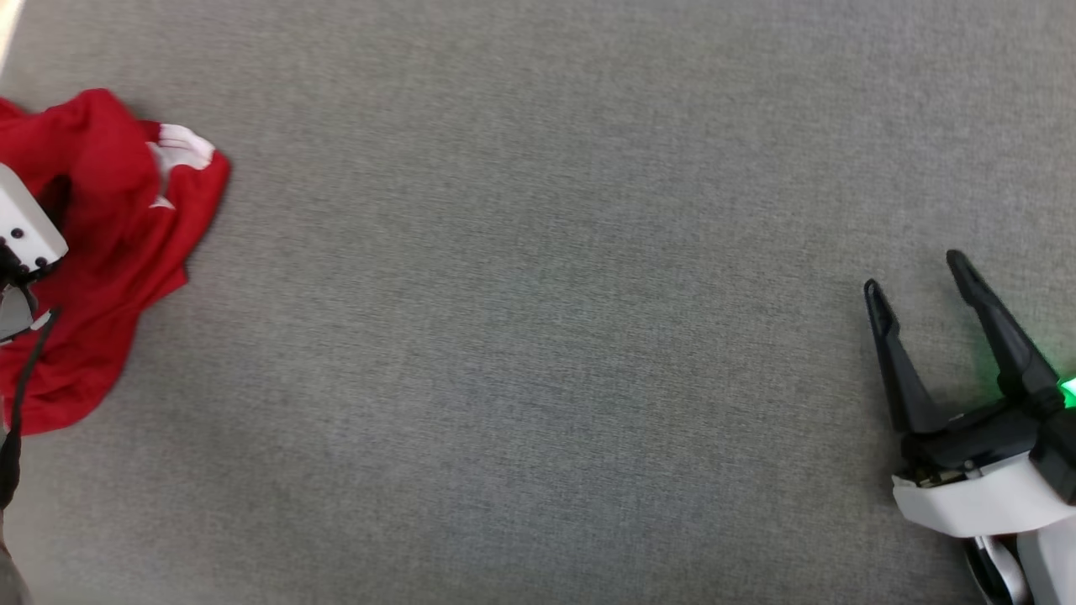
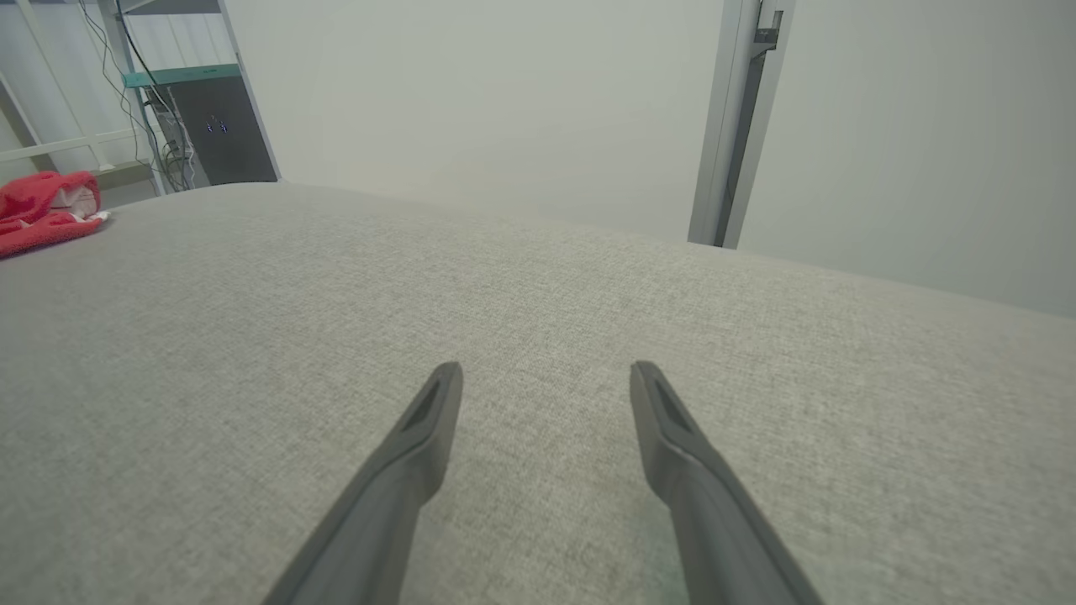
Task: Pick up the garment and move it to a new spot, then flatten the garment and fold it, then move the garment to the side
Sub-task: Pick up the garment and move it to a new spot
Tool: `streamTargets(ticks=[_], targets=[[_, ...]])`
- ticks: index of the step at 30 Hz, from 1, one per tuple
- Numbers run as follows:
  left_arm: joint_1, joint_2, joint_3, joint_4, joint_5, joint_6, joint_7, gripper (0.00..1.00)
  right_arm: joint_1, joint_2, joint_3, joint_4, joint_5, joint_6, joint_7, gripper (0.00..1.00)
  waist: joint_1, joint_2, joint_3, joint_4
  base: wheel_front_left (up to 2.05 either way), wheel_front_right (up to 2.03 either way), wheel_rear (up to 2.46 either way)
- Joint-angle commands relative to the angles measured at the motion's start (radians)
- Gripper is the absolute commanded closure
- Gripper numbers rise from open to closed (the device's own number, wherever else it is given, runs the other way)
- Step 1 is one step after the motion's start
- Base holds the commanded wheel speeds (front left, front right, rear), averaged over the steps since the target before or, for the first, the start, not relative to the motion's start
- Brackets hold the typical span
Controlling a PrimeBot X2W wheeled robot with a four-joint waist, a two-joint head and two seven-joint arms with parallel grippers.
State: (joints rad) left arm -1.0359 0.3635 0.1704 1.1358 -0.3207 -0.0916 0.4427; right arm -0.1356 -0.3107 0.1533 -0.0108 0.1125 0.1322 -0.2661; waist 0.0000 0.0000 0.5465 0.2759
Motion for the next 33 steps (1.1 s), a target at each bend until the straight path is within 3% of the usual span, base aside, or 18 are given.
streamTargets(ticks=[1, 9, 11, 14, 22, 33], targets=[[-0.018, 0.006, -0.002, 0.015, -0.011, -0.007, 0.009, 0.0, -0.002, -0.01, -0.014, 0.029, -0.004, -0.003, 0.004, 0.0, 0.0, 0.0, 0.044, -0.039, 0.0, 0.0, 0.0], [0.008, -0.023, -0.002, 0.125, -0.035, -0.007, 0.061, 0.0, -0.033, 0.0, -0.036, 0.019, -0.001, -0.004, 0.008, 0.0, 0.0, 0.0, 0.089, -0.059, 0.0, 0.0, 0.0], [0.018, -0.033, -0.005, 0.135, -0.042, -0.012, 0.055, 1.0, -0.038, 0.005, -0.039, 0.022, 0.0, -0.004, 0.009, 0.0, 0.0, 0.0, 0.09, -0.06, 0.0, 0.0, 0.0], [0.028, -0.027, -0.016, 0.117, -0.032, -0.017, -0.025, 1.0, -0.043, 0.01, -0.028, 0.031, 0.003, -0.004, 0.009, 0.0, 0.0, 0.0, 0.078, -0.058, 0.0, 0.0, 0.0], [0.035, 0.034, -0.07, -0.003, -0.031, -0.038, -0.382, 1.0, -0.05, 0.049, 0.004, 0.039, 0.028, -0.003, 0.004, 0.0, 0.0, 0.0, -0.017, -0.069, 0.0, 0.0, 0.0], [0.154, 0.078, -0.266, -0.248, -0.178, -0.039, -0.625, 1.0, -0.009, 0.127, 0.018, 0.069, 0.053, -0.003, 0.002, 0.0, 0.0, 0.0, -0.219, -0.114, 0.0, 0.0, 0.0]])
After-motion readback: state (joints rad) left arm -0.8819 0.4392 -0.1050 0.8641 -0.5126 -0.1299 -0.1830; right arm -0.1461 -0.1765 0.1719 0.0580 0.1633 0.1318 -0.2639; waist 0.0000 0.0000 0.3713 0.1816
